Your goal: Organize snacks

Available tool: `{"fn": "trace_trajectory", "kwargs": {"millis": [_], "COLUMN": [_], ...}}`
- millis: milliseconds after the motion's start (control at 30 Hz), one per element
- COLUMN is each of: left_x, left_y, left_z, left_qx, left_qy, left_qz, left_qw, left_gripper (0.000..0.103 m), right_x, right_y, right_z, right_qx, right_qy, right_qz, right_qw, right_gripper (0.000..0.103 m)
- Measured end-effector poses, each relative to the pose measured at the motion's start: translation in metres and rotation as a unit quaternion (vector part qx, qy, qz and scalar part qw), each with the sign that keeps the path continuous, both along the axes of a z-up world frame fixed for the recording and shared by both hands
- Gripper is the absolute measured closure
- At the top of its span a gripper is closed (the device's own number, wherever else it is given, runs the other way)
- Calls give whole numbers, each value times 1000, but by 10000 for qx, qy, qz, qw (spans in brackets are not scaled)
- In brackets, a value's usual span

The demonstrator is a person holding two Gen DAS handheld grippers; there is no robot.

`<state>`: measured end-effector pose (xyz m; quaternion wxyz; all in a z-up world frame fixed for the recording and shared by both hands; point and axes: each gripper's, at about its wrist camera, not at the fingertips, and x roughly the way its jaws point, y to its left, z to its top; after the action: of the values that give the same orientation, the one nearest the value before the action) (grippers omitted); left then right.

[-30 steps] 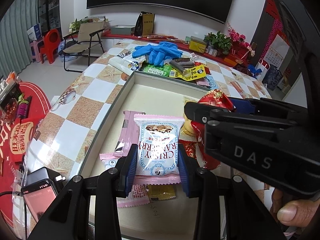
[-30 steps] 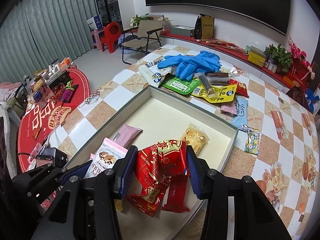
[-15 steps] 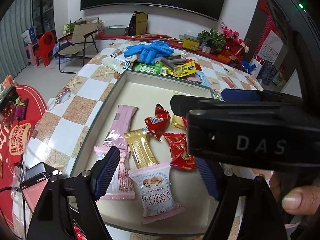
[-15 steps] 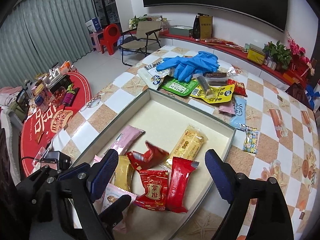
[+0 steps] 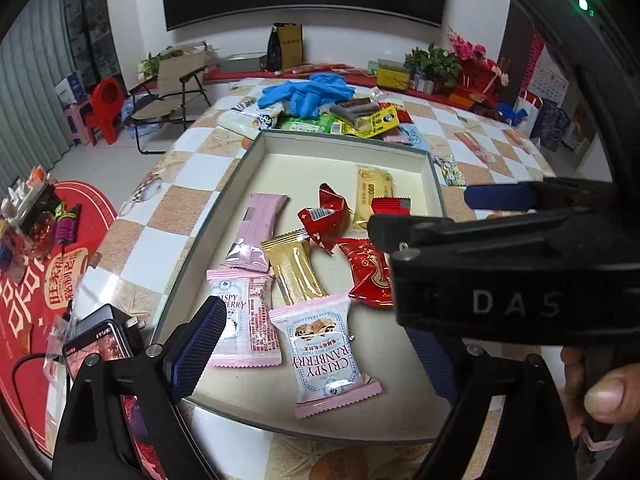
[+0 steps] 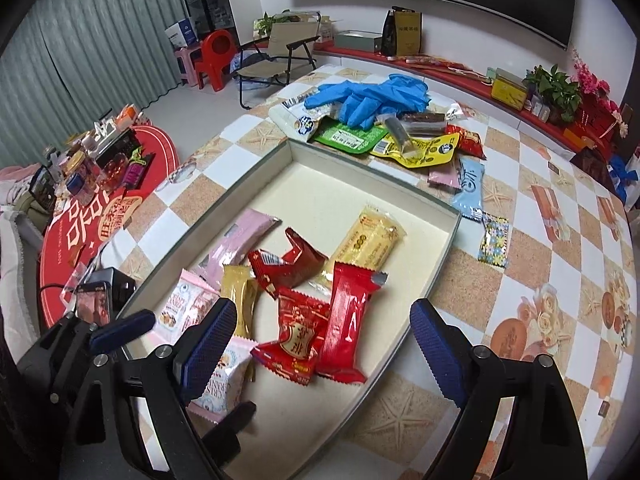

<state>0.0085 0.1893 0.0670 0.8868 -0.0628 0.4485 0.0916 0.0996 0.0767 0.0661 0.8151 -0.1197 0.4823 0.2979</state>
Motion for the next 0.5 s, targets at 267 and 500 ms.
{"fn": "trace_trajectory", "kwargs": {"millis": [267,500], "left_x": [-14,-11], "left_y": [0,0], "left_z": [4,-4], "left_qx": [168,57], "left_qy": [-98,339], "left_qz": [390,371], "left_qw": [9990,9987], "left_gripper": [11,11], "right_x": [-6,-9], "right_y": [-7,-10], "right_z": [-7,-7], "right_qx": [-19,-59], "right_qy": [98,91], "right_qz": [-21,5], "right_qw": [9999,9999], "right_gripper": [13,13]}}
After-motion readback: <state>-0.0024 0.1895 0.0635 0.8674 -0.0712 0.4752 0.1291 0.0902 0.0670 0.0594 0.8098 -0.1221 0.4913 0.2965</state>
